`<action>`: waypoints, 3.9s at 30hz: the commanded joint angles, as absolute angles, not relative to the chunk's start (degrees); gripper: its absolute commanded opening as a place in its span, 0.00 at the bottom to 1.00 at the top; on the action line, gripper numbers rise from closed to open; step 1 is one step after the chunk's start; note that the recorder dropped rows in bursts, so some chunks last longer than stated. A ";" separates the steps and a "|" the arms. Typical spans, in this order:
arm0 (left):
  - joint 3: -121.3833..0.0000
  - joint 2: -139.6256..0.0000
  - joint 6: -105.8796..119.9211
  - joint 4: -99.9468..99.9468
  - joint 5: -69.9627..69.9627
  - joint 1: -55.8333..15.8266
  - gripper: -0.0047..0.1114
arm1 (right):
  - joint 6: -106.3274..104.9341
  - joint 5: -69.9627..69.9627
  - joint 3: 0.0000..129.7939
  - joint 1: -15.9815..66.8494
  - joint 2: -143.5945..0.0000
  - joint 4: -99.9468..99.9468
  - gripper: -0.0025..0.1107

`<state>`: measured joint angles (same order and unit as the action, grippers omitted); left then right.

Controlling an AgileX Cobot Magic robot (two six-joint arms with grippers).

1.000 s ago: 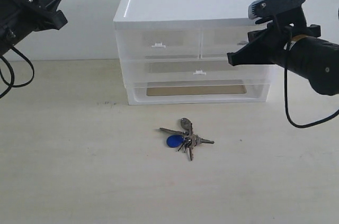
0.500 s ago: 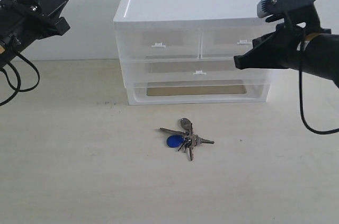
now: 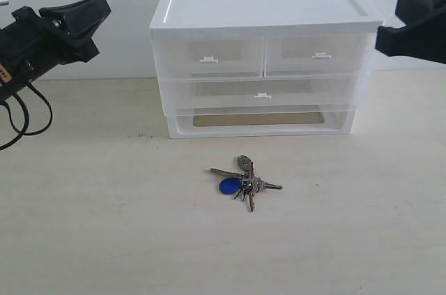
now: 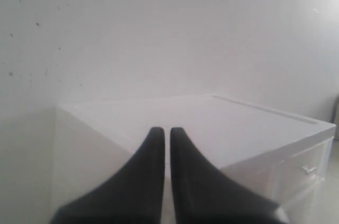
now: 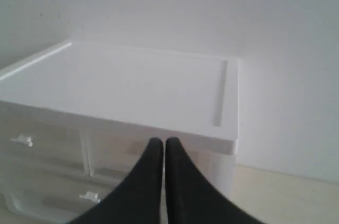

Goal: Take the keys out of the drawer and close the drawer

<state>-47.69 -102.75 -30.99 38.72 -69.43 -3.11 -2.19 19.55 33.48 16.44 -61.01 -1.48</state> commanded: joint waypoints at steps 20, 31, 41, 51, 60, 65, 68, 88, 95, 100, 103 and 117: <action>-22.47 -68.50 -32.89 40.56 -62.22 -2.94 0.08 | 4.62 6.74 25.32 15.94 -27.25 -1.37 0.02; -12.36 -47.98 -38.39 40.56 -59.81 -2.94 0.08 | 5.27 0.00 25.32 15.94 -11.81 -1.83 0.02; -7.60 -34.84 -47.65 42.98 -59.93 -2.94 0.08 | 5.06 -7.46 25.32 15.94 -1.76 -1.83 0.02; -7.34 -29.52 -56.78 53.72 -59.69 -2.94 0.08 | 5.06 -11.49 25.32 15.94 0.00 -2.23 0.02; -7.34 -29.52 -60.69 59.39 -59.81 -2.94 0.08 | 5.65 -17.81 25.32 15.94 0.00 -2.23 0.02; -7.34 -29.52 -60.69 59.39 -59.93 -2.94 0.08 | 5.90 -18.61 25.32 15.94 0.00 -2.23 0.02; -7.34 -29.52 -60.69 59.39 -59.93 -2.94 0.08 | 5.90 -18.61 25.32 15.94 0.00 -2.23 0.02; -7.34 -29.52 -56.92 59.39 -59.91 -2.94 0.08 | 5.90 -18.49 25.32 15.94 0.00 -2.39 0.02; -7.34 -29.47 -47.01 59.39 -59.41 -5.08 0.08 | 5.90 -18.49 25.32 15.94 0.00 -2.39 0.02; -6.14 -29.08 -45.34 57.87 -57.97 -5.24 0.08 | 5.90 -18.49 25.32 15.94 0.00 -2.39 0.02; -1.96 -25.44 -45.34 45.94 -54.78 -5.24 0.08 | 5.90 -18.49 25.32 15.94 0.00 -2.39 0.02; 0.00 -9.17 -44.66 27.47 -23.87 -5.24 0.08 | 5.90 -18.49 25.32 15.94 0.00 -2.39 0.02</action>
<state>-0.36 -10.57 -45.49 30.41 -29.58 -4.73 6.03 -18.74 25.58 16.08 -0.35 -2.34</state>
